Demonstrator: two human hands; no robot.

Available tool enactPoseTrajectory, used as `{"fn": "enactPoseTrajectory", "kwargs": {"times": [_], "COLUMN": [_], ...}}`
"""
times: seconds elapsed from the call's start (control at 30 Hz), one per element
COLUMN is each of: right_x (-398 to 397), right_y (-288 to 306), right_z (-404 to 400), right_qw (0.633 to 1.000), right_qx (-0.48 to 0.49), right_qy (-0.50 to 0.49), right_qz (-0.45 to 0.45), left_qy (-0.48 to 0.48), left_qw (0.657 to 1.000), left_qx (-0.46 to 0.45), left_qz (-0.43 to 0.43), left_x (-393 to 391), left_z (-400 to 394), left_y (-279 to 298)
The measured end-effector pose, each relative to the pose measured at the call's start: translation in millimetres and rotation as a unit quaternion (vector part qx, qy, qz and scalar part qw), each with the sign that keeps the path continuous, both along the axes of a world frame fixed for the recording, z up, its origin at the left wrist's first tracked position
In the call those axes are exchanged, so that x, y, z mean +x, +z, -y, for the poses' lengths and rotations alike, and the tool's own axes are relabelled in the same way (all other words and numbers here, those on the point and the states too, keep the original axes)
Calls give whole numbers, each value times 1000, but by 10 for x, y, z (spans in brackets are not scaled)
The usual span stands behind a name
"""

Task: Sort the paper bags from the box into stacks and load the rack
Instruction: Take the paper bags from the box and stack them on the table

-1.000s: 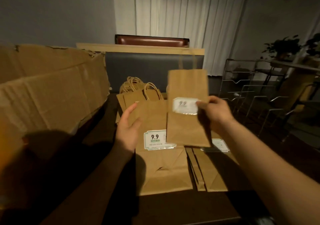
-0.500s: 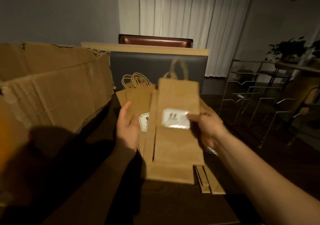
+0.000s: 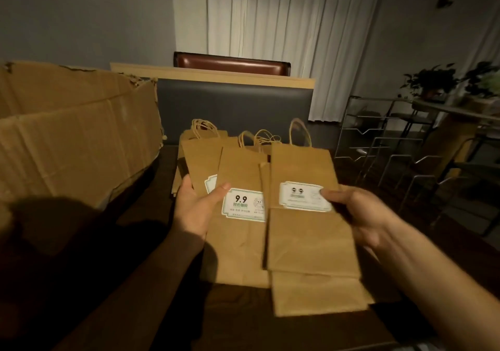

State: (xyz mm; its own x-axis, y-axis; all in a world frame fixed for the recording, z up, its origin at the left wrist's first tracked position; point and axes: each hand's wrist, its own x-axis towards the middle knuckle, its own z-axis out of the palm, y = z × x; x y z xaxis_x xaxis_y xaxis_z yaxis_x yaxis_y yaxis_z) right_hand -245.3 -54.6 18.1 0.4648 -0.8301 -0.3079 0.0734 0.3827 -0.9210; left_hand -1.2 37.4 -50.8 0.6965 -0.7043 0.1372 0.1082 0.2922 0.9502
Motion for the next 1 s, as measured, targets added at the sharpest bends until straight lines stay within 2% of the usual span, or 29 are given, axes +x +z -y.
{"fn": "enactPoseTrajectory", "kwargs": {"times": [0.1, 0.27, 0.4, 0.5, 0.6, 0.7, 0.8, 0.87, 0.93, 1.0], "right_x": [296, 630, 510, 340, 475, 620, 467, 204, -130, -406], "right_y": [-115, -259, -88, 56, 13, 16, 332, 565, 609, 369], "right_z": [-106, -73, 109, 188, 70, -76, -12, 103, 191, 223], "right_qw": [998, 999, 993, 995, 997, 999, 995, 989, 977, 957], "right_qx": [18, -14, -62, -29, -44, -41, -99, -144, -177, -196], "right_qy": [18, -12, -86, -59, -42, -12, -3, -18, -39, -45], "right_qz": [62, 29, 58, 81, 36, 14, -1, -28, -114, -210], "left_qy": [-22, -18, -15, -26, -62, -124, -232, -281, -283, -270], "left_qw": [1000, 1000, 999, 995, 994, 989, 968, 957, 954, 941], "left_qx": [5, -1, -1, -16, -2, 64, 19, 11, 85, 187], "left_qz": [17, 24, -48, -92, -92, -44, -92, -78, -57, -76], "left_x": [-96, -136, -104, -73, -235, -401, -456, -471, -522, -631], "left_z": [-9, -51, -72, -83, -119, -203, -201, -142, -104, -124], "left_y": [2, 52, 109, 158, 243, 312, 459, 543, 548, 475]}}
